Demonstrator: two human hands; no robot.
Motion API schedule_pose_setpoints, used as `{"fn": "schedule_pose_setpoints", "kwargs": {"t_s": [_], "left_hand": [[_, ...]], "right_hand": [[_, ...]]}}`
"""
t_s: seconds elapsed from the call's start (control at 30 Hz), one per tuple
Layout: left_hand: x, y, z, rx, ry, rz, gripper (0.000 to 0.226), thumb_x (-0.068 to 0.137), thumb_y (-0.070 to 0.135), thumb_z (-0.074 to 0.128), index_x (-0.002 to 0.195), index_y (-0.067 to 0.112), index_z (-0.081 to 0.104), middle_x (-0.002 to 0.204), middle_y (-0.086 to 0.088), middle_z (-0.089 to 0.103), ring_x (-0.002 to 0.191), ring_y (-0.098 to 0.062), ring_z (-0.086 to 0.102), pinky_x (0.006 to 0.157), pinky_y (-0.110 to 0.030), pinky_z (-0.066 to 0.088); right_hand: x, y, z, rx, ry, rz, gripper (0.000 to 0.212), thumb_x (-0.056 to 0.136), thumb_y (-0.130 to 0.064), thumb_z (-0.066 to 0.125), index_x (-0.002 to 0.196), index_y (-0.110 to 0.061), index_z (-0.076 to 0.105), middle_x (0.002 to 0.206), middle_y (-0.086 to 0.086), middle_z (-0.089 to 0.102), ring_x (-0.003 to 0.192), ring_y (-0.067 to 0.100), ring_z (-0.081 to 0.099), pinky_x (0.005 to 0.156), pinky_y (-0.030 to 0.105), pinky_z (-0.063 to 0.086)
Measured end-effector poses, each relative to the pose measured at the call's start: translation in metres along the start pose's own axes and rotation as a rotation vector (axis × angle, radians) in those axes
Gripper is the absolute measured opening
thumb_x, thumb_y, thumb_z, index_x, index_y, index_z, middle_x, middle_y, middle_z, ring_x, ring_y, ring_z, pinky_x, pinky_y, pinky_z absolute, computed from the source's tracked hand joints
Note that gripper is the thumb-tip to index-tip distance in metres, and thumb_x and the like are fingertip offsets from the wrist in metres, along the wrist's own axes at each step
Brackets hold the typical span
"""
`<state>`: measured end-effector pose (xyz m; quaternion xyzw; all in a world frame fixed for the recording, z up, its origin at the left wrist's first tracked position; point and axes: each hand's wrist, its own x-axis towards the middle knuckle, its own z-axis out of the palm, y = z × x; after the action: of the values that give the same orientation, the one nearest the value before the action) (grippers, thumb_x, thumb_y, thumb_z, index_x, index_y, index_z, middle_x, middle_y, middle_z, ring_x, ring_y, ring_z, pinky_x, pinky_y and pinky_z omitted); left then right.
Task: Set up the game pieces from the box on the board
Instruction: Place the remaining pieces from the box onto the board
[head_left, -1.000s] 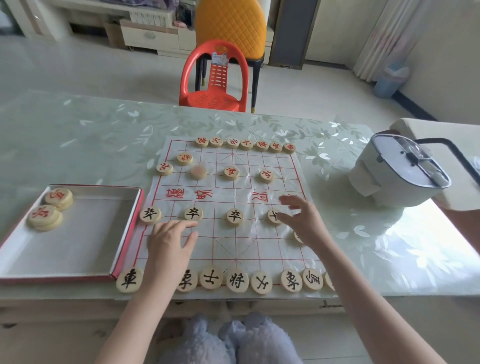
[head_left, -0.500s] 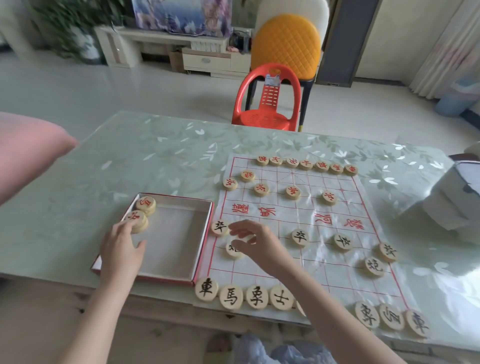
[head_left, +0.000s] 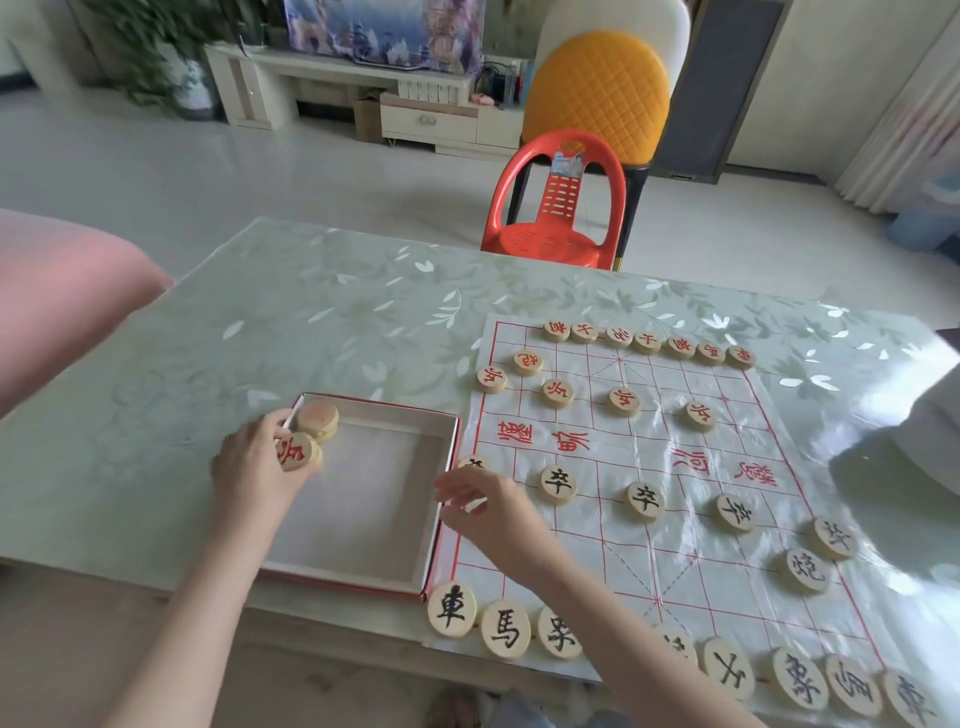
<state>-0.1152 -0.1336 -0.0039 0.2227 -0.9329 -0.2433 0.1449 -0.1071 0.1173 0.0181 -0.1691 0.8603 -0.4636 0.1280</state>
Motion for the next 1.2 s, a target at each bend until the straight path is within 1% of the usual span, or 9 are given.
{"fn": "schedule_pose_setpoints", "kwargs": {"t_s": [0.23,0.37,0.6,0.67,0.73,0.8,0.97,1.07,1.2], "left_hand": [[-0.047,-0.009,-0.036,-0.327,0.141,-0.085,0.058,0.060,0.008,0.083,0.114,0.013,0.061,0.107,-0.013,0.056,0.103,-0.024,0.052,0.086,-0.025,0.036],[-0.063,-0.016,-0.045,-0.358,0.161,-0.123,0.052,0.061,0.009,0.083,0.109,0.016,0.065,0.101,0.000,0.051,0.099,-0.027,0.058,0.087,-0.030,0.042],[-0.077,-0.012,-0.048,-0.485,0.135,-0.101,0.052,0.061,0.009,0.082,0.103,0.033,0.063,0.097,0.016,0.055,0.100,-0.023,0.062,0.090,-0.040,0.050],[-0.078,-0.011,-0.047,-0.514,0.115,-0.088,0.054,0.062,0.007,0.082,0.099,0.039,0.060,0.097,0.018,0.057,0.097,-0.019,0.063,0.085,-0.027,0.052],[-0.079,-0.008,-0.045,-0.549,0.089,-0.084,0.058,0.063,0.005,0.081,0.095,0.046,0.057,0.102,0.009,0.059,0.090,-0.002,0.063,0.074,-0.006,0.047],[-0.080,-0.001,-0.042,-0.577,0.061,-0.078,0.060,0.064,0.005,0.081,0.093,0.049,0.054,0.108,0.005,0.060,0.087,0.004,0.062,0.071,0.000,0.044],[-0.087,0.037,-0.031,-0.585,0.007,0.001,0.059,0.063,0.009,0.082,0.097,0.048,0.052,0.106,0.010,0.061,0.100,-0.020,0.062,0.091,-0.036,0.049],[-0.092,0.064,-0.019,-0.632,-0.035,0.022,0.052,0.065,0.011,0.081,0.104,0.036,0.057,0.105,0.010,0.060,0.101,-0.020,0.061,0.091,-0.039,0.049],[-0.100,0.111,0.005,-0.678,-0.059,0.080,0.052,0.065,0.012,0.081,0.110,0.026,0.060,0.104,0.007,0.060,0.099,-0.015,0.060,0.088,-0.032,0.049]], "right_hand": [[0.060,-0.027,0.067,-0.021,-0.078,-0.048,0.046,0.082,-0.006,0.055,0.127,-0.018,0.052,0.123,0.004,0.060,0.102,0.020,0.059,0.081,0.021,0.042],[0.096,-0.038,0.108,-0.209,-0.158,-0.137,0.058,0.081,-0.009,0.057,0.137,-0.015,0.042,0.137,0.013,0.046,0.121,0.032,0.043,0.100,0.033,0.035],[0.111,-0.039,0.145,-0.562,-0.092,-0.147,0.047,0.087,-0.024,0.053,0.131,-0.012,0.041,0.135,0.015,0.033,0.115,0.034,0.035,0.099,0.039,0.031],[0.105,-0.036,0.142,-0.517,-0.090,-0.139,0.043,0.085,-0.022,0.055,0.125,-0.008,0.045,0.130,0.015,0.038,0.113,0.034,0.036,0.096,0.039,0.032],[0.097,-0.033,0.131,-0.427,-0.114,-0.122,0.046,0.082,-0.023,0.061,0.124,-0.007,0.049,0.124,0.015,0.043,0.112,0.034,0.037,0.096,0.039,0.034],[0.085,-0.029,0.109,-0.312,-0.097,-0.105,0.053,0.079,-0.025,0.067,0.127,-0.009,0.049,0.122,0.014,0.045,0.113,0.031,0.038,0.098,0.036,0.034],[0.051,-0.014,0.028,-0.068,0.063,-0.067,0.056,0.074,-0.020,0.074,0.125,-0.011,0.052,0.120,0.008,0.046,0.101,0.019,0.049,0.088,0.016,0.041],[0.032,0.011,-0.026,-0.056,0.087,-0.050,0.051,0.077,-0.013,0.072,0.124,-0.012,0.053,0.117,0.006,0.047,0.093,0.012,0.049,0.079,0.010,0.039],[0.013,0.055,-0.097,-0.061,0.189,0.067,0.049,0.077,-0.009,0.071,0.123,-0.012,0.053,0.116,0.006,0.049,0.100,0.016,0.054,0.085,0.022,0.050]]}}
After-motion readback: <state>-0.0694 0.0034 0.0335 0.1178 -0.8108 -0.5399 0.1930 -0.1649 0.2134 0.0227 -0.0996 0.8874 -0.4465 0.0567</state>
